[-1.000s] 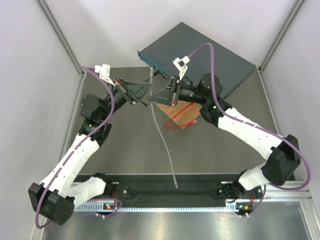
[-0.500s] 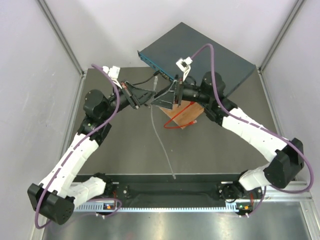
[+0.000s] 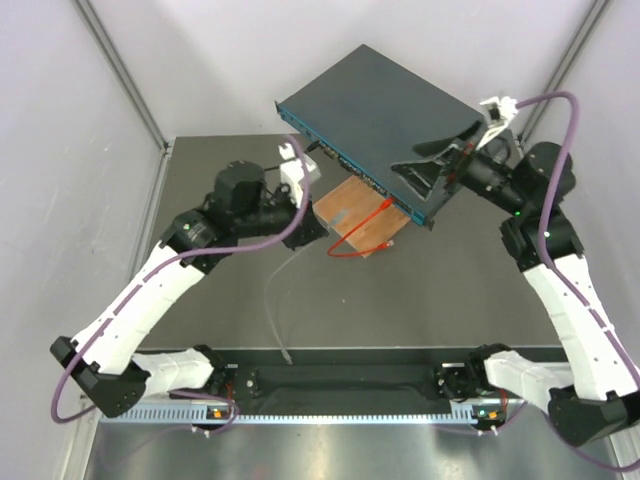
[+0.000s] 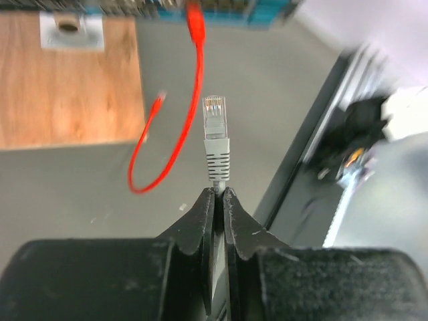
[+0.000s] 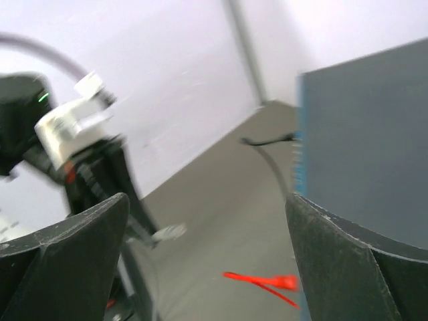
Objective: Insert the plug into the switch port
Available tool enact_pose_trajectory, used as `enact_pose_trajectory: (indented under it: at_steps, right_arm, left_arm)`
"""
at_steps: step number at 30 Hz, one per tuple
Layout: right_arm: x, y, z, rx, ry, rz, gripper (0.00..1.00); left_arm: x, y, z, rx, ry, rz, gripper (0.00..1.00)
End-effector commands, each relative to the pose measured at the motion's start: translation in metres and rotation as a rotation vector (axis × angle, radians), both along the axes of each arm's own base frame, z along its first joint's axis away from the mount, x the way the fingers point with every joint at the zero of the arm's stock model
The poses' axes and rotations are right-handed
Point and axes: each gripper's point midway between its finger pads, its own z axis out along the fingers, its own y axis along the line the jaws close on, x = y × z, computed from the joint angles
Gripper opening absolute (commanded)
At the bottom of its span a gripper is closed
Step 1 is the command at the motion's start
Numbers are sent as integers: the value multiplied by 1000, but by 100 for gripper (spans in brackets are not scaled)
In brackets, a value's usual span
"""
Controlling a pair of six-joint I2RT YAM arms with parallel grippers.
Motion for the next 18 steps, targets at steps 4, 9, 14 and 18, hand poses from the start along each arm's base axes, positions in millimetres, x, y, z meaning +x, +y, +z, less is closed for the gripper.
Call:
enact_pose_trajectory:
  at_steps: [4, 9, 14, 18]
  right_arm:
    - [15, -67, -30, -59, 124, -314, 97]
    - [13, -111, -64, -81, 270, -495, 95]
    - [17, -139, -100, -48, 480, -567, 95]
    - [25, -144, -114, 34, 567, -527, 95]
  left_arm:
    - [-20, -12, -8, 231, -214, -52, 0]
    - [-19, -38, -28, 358, -213, 3, 0]
    - [-19, -62, -24, 364, -128, 8, 0]
    - [-6, -80, -27, 386, -109, 26, 0]
